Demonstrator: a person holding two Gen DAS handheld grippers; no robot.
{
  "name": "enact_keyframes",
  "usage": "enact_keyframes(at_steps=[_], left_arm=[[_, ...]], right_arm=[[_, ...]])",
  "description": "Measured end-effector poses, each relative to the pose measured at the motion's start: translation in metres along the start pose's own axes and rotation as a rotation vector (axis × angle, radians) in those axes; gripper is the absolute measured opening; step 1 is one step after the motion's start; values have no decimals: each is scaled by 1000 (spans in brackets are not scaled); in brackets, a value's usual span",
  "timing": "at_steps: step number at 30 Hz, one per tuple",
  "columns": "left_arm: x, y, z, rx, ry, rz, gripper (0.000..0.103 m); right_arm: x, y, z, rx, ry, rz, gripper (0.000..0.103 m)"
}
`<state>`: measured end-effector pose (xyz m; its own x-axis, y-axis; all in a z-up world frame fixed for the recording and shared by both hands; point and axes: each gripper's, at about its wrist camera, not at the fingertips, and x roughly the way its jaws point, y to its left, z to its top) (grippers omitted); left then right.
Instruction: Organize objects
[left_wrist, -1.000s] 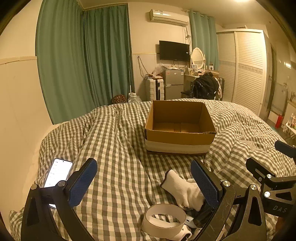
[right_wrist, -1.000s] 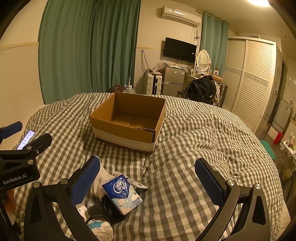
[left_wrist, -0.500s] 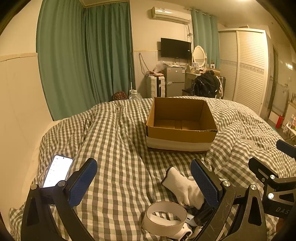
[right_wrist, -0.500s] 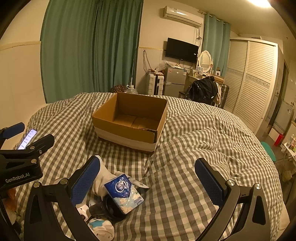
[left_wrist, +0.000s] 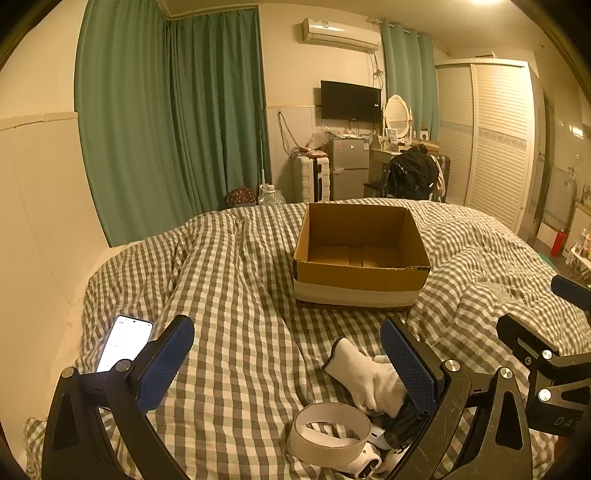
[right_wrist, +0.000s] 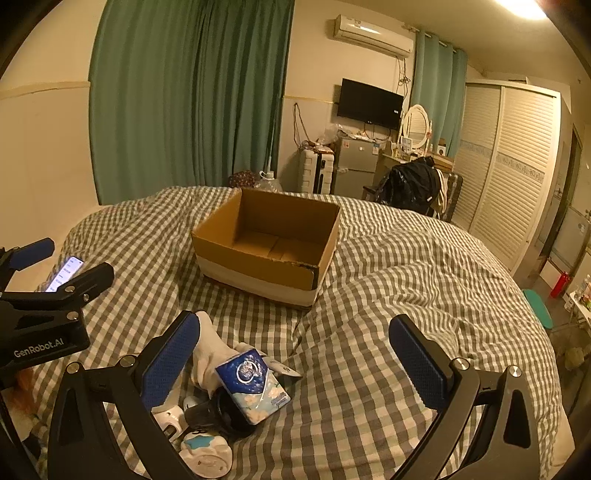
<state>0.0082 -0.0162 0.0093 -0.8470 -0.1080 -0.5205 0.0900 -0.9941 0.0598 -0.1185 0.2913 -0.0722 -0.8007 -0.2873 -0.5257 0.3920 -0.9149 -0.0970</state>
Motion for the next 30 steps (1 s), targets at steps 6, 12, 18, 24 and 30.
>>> enact_keyframes(at_steps=[6,12,18,24,30], left_arm=[[-13,-1,5,0,-9,11,103],[-24,0,6,-14,-9,18,103],[-30,0,3,0,-1,31,103],[-21,0,-9,14,58,32,103],[7,-4,-31,18,167,4,103]], right_arm=[[-16,3,7,-16,-16,35,103],[-32,2,12,-13,-25,64,103],[-48,3,14,-12,-52,74,103],[-41,1,5,-20,-5,87,103],[-20,-1,-12,-22,65,95,103]])
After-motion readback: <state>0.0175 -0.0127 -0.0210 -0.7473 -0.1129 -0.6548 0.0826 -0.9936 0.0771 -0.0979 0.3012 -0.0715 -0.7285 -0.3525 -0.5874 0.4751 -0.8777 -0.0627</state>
